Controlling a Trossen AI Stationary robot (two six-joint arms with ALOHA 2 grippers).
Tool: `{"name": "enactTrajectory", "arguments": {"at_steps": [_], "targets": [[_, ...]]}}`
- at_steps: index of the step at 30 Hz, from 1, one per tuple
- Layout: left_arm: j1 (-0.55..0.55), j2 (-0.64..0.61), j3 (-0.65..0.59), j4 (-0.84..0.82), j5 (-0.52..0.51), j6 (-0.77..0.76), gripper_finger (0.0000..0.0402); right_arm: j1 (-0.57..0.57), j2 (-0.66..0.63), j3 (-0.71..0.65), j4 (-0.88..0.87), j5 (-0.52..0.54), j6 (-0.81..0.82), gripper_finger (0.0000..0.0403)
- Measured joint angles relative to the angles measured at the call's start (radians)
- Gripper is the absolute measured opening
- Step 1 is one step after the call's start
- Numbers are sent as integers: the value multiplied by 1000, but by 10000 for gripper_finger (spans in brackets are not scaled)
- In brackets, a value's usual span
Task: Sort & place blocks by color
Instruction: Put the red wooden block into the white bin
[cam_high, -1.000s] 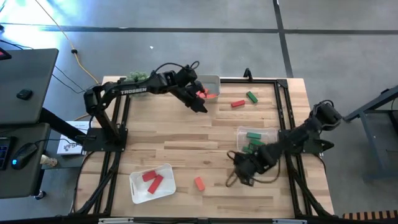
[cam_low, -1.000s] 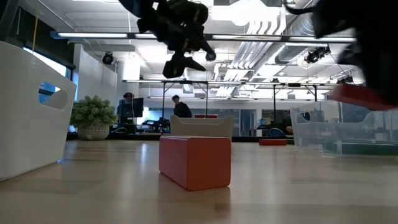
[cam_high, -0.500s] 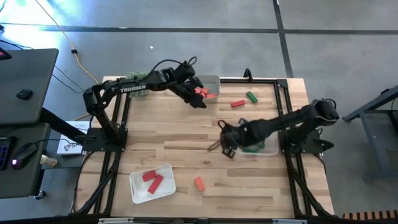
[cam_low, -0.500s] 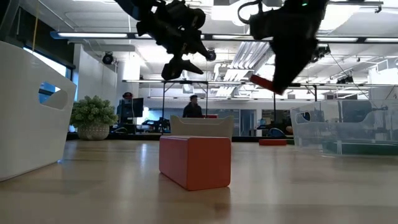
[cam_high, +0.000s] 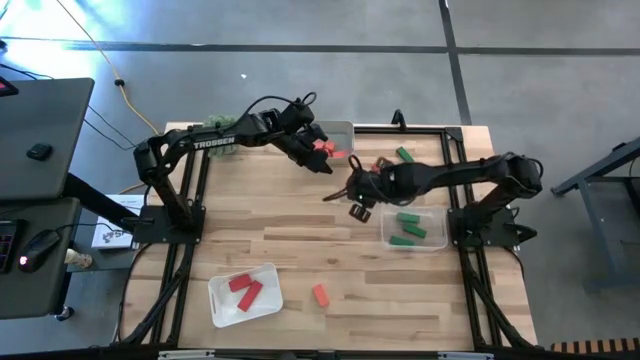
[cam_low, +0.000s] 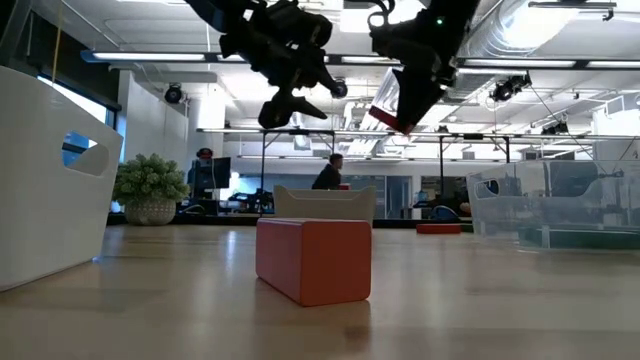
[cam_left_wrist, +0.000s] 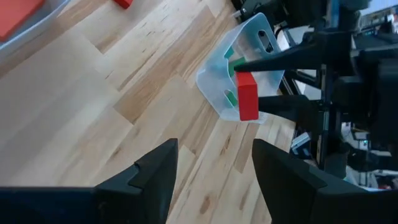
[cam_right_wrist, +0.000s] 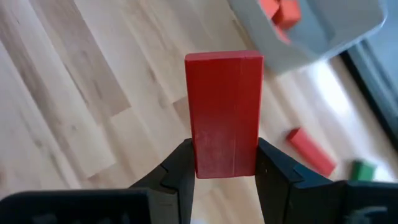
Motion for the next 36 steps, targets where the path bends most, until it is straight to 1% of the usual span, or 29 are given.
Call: {"name": "enactTrajectory", "arguments": {"at_steps": [8,12,19,23,27,31,36], "targets": [[-17,0,0,69,-4,-118,195,-78,0,35,50,-11,-294,105],[-30,0,0,117,-5,-177,195,-106,0,35,73,-16,-387,105],[-42,0,0,126,-88,-248,195,-119,0,35,116,-17,-499,105],[-51,0,0,126,-123,-274,195,-119,0,35,161,-17,-535,105],[-57,0,0,126,-132,-288,195,-119,0,35,202,-18,-570,105],[-64,0,0,125,-190,-323,195,-119,0,35,239,-21,-590,105],[-67,0,0,125,-198,-335,195,-119,0,35,254,-33,-624,105]]}}
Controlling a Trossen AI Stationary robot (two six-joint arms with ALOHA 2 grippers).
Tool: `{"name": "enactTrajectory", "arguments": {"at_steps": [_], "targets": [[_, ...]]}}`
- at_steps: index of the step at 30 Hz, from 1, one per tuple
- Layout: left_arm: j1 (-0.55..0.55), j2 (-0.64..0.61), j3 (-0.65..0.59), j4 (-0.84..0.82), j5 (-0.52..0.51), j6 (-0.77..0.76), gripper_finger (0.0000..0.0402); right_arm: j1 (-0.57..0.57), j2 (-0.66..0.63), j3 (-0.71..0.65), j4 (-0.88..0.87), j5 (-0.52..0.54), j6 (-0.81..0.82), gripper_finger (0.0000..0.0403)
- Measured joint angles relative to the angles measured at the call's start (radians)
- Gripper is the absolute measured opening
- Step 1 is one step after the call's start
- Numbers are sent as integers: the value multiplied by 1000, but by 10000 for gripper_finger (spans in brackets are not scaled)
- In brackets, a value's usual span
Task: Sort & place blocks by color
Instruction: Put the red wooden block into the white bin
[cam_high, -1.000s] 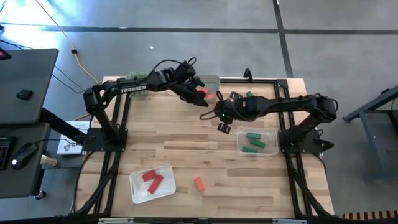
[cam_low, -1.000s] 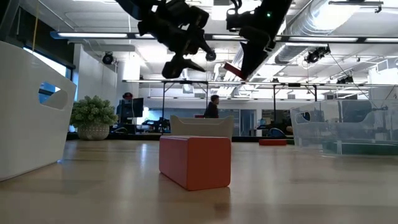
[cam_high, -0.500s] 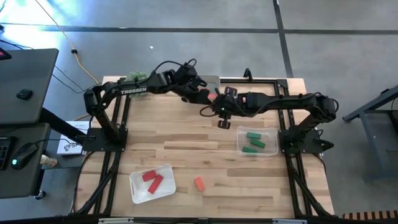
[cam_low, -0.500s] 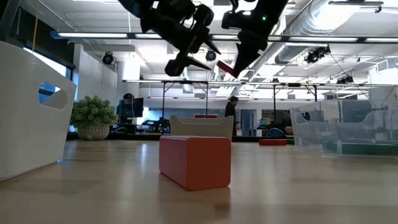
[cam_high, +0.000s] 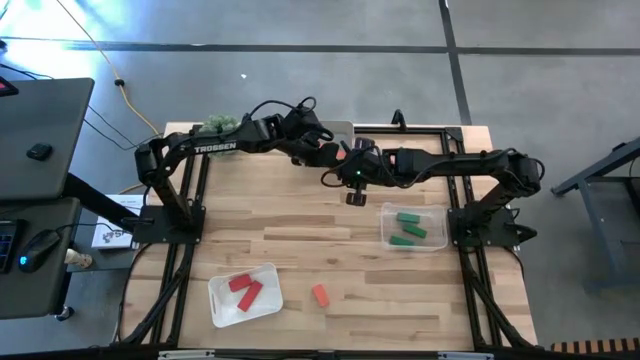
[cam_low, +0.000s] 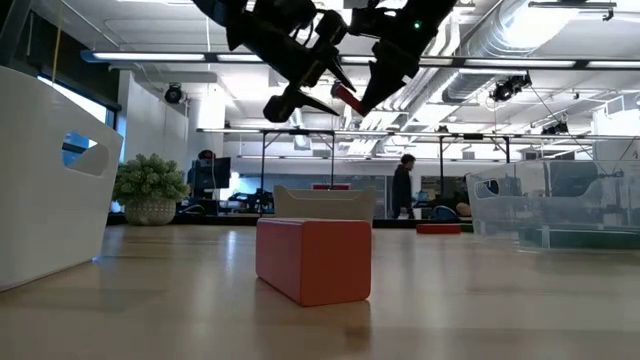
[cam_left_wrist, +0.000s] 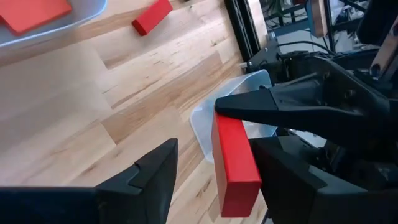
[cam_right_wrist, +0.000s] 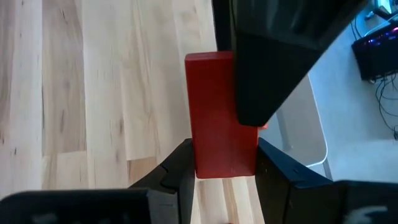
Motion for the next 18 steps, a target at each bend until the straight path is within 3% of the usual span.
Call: {"name": "enactTrajectory", "arguments": {"at_steps": [14,18], "targets": [[-20,0,0,-5,-15,-5,195,-15,0,0,9,16,-16,105],[-19,0,0,-5,-45,-5,178,-15,0,0,9,13,-18,105]]}}
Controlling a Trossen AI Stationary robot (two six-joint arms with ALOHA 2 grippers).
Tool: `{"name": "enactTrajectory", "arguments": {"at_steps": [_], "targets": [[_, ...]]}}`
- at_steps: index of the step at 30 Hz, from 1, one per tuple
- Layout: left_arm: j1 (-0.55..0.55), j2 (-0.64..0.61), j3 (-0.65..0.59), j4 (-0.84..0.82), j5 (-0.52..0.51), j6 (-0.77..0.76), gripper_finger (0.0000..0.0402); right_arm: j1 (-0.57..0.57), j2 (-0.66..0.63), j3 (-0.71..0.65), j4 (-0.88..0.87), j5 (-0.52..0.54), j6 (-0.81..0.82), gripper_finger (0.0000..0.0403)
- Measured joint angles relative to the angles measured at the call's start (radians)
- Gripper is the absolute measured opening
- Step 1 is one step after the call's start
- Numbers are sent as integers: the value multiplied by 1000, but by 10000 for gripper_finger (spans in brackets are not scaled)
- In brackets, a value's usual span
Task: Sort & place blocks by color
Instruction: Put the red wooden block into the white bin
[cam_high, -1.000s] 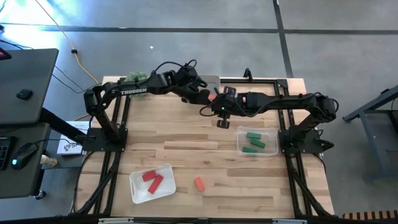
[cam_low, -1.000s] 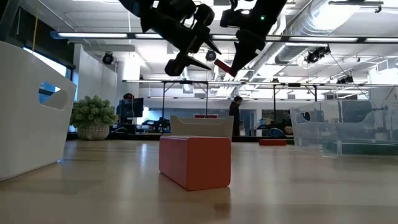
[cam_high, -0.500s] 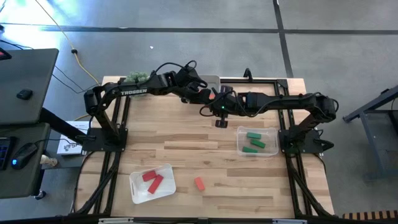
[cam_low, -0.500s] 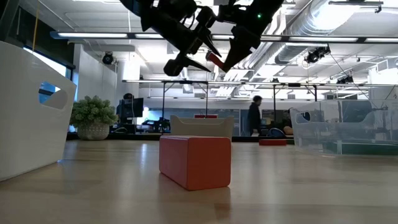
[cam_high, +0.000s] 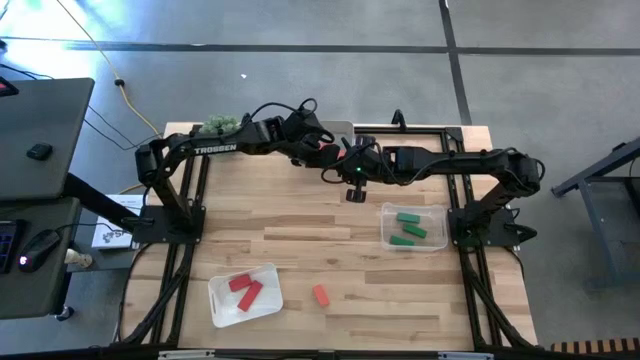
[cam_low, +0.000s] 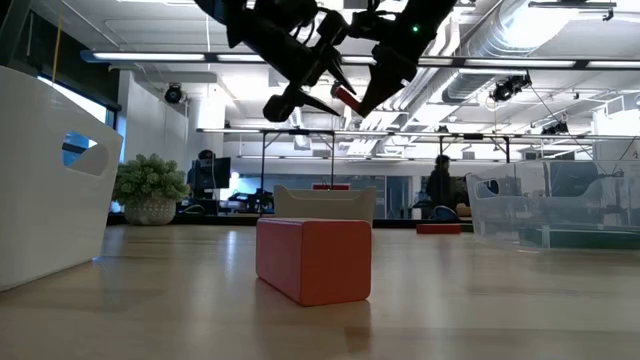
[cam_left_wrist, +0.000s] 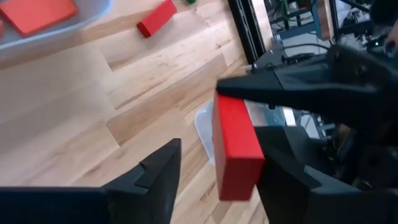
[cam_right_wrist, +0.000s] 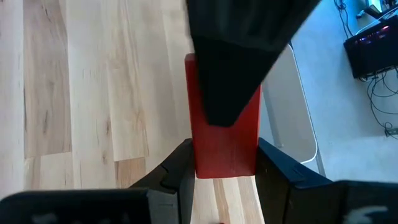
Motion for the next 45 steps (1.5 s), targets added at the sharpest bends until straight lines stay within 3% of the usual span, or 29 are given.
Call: {"name": "enactTrajectory", "arguments": {"at_steps": [9,14,19,25,29,37,45], "targets": [[0,0,2,13,-28,82,71,0,0,0,0,-11,3,105],[-1,-2,2,11,-35,133,34,0,0,0,-2,1,0,105],[-6,-2,2,9,-44,193,33,0,0,0,-4,1,0,106],[-21,-1,0,-15,-63,269,33,5,0,0,-10,3,38,188],[-32,-9,0,-82,-83,299,33,14,0,0,-44,6,101,221],[-106,-79,0,-257,-193,323,33,36,0,0,-99,12,117,232],[-297,-184,0,-424,-337,196,36,30,0,0,-97,35,113,233]]}}
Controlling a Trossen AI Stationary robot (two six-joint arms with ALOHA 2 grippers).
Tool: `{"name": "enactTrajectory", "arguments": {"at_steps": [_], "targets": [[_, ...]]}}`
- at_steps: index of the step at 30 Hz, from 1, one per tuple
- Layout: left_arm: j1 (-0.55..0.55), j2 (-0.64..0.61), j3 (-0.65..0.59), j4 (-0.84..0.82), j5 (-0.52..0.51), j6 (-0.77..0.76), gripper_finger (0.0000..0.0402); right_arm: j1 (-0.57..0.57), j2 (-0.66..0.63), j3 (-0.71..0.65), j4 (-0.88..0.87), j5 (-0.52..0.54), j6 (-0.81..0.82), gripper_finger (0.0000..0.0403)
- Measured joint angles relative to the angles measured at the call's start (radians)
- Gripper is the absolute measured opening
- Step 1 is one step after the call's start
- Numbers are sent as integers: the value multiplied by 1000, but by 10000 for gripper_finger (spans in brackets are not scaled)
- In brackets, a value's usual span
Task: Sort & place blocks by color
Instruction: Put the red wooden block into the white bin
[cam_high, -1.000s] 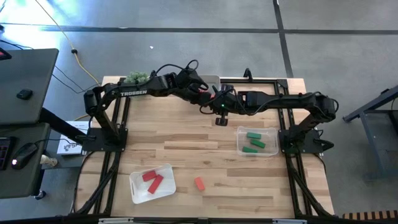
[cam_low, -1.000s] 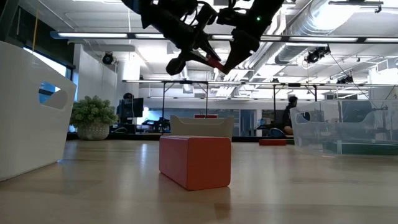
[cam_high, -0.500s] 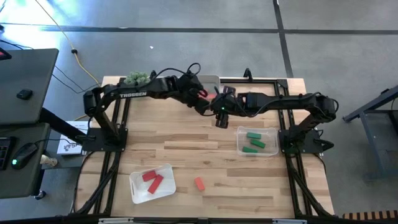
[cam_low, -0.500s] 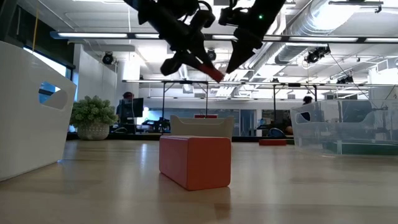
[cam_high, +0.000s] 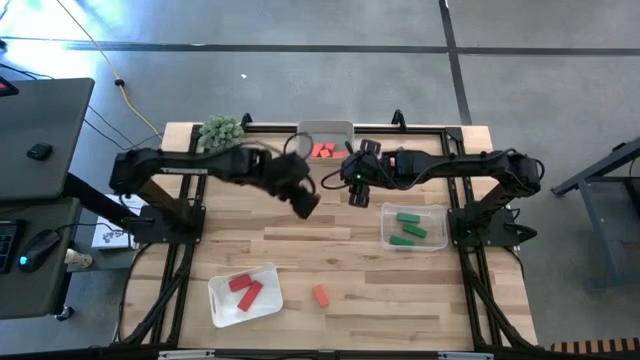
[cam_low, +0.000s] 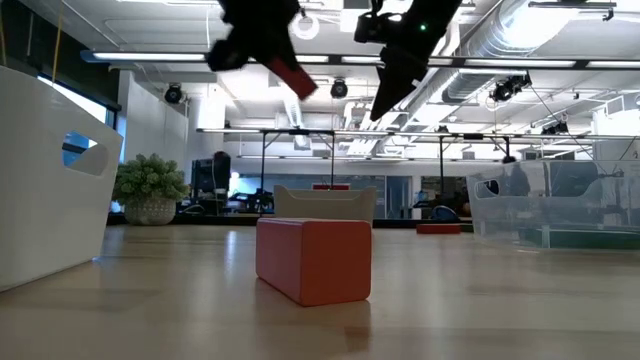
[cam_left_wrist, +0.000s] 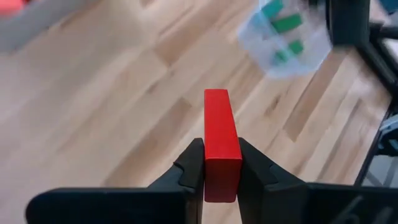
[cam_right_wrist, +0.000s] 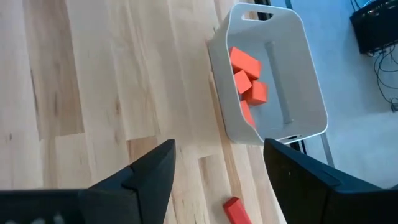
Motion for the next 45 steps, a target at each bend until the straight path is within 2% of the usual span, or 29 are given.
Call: {"name": "enactTrajectory", "arguments": {"at_steps": [6,13,19,24,31,38,45], "targets": [[-175,-29,0,-139,-82,-200,38,-10,0,0,0,-1,0,233],[-378,-19,-7,-279,-82,-407,37,-10,0,0,2,-9,0,233],[-504,-20,-6,-345,-42,-477,37,-10,0,0,44,-20,49,233],[-577,-20,-6,-443,-22,-484,37,-10,0,0,84,-57,161,233],[-655,-15,-6,-463,-14,-448,37,-8,0,0,91,-165,359,233],[-711,32,-6,-460,1,-372,37,-3,0,0,90,-357,548,233],[-726,69,-6,-455,0,-313,37,61,0,0,84,-372,680,233]]}}
